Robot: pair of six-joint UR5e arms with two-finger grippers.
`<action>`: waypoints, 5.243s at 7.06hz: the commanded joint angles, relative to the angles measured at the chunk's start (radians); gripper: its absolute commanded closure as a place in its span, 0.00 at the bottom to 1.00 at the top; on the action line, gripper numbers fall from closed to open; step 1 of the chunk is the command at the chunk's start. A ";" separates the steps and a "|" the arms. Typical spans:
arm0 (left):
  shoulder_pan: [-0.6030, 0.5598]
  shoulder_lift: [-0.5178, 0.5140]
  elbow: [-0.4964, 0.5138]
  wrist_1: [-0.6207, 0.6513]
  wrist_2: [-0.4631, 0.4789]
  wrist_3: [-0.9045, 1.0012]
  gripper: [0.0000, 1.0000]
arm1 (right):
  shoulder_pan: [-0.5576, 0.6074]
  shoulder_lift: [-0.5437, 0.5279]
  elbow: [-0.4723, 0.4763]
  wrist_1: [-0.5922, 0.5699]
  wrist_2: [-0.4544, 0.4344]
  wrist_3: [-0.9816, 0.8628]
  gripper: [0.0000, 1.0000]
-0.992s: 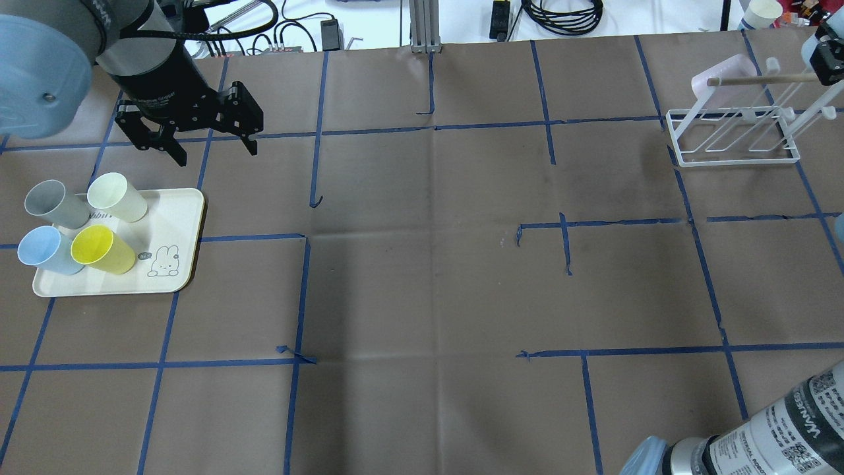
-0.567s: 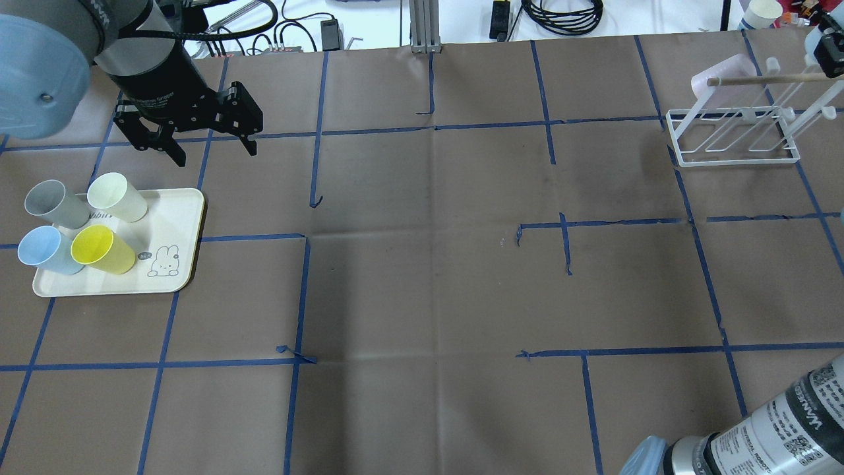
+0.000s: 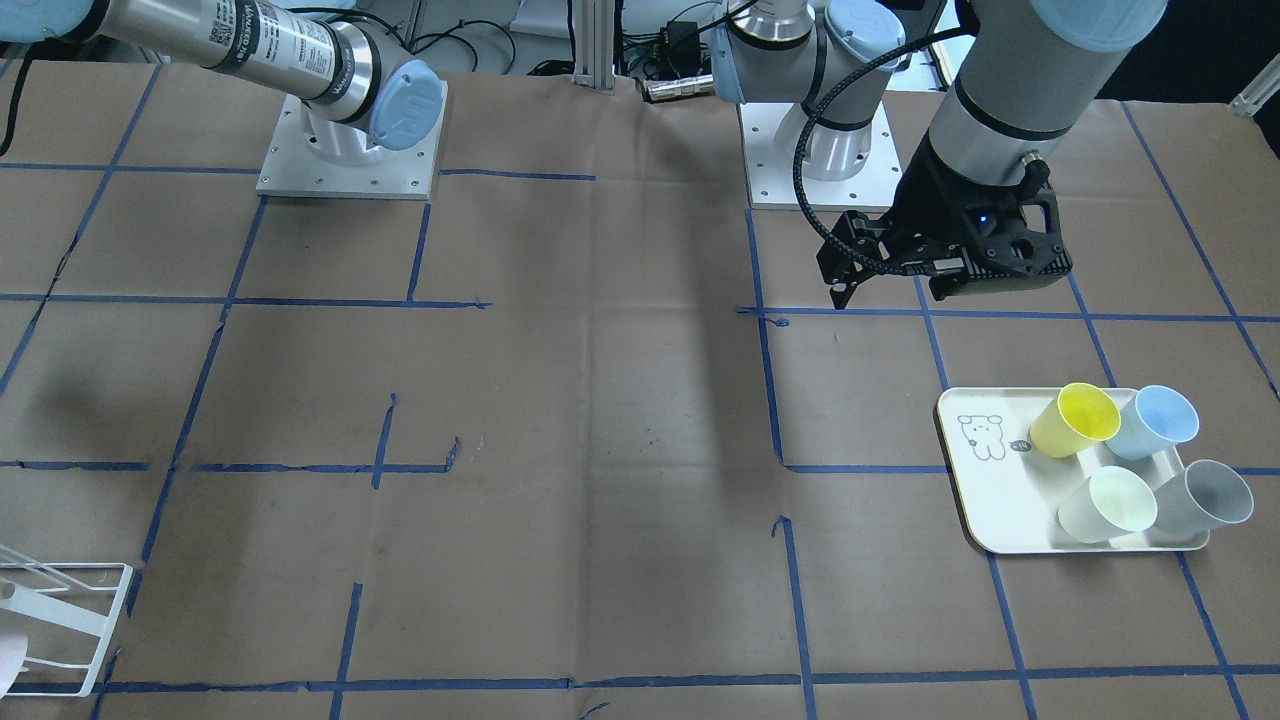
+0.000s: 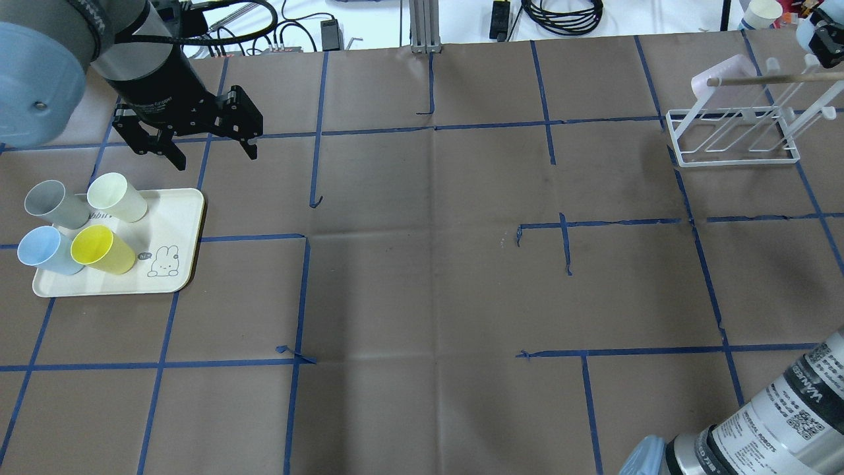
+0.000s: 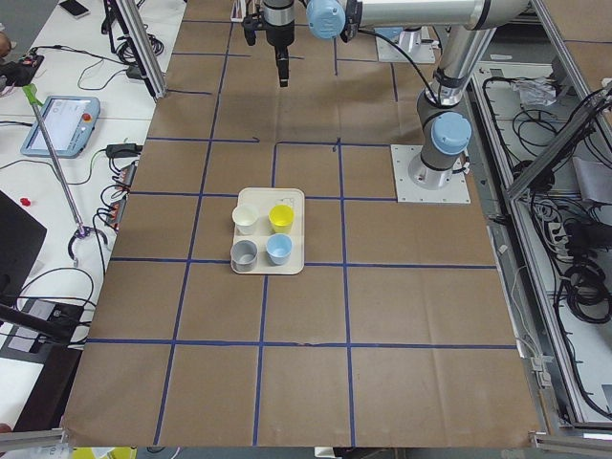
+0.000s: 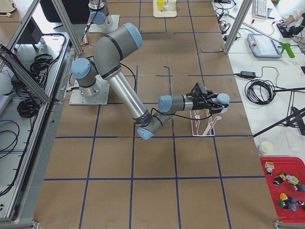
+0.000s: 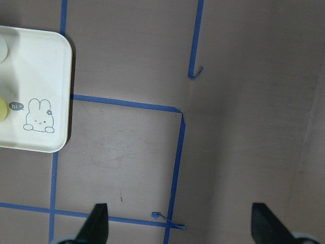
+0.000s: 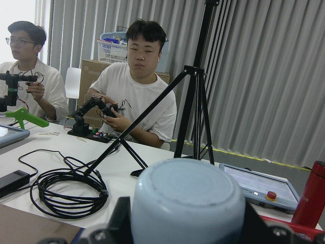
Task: Transfer IKEA cup to right arm and place on rack
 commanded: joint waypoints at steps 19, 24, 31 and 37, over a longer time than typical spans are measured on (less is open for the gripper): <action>0.000 0.008 -0.024 0.017 0.000 0.024 0.01 | -0.023 0.115 -0.095 0.067 0.054 0.000 0.31; 0.000 0.008 -0.024 0.017 0.000 0.024 0.01 | -0.018 0.102 -0.100 0.151 0.052 0.003 0.00; 0.003 0.009 -0.021 0.016 0.004 0.030 0.01 | -0.015 -0.183 -0.023 0.606 0.017 -0.116 0.00; 0.003 0.009 -0.020 0.016 0.004 0.030 0.01 | 0.057 -0.556 0.018 1.500 -0.389 -0.328 0.00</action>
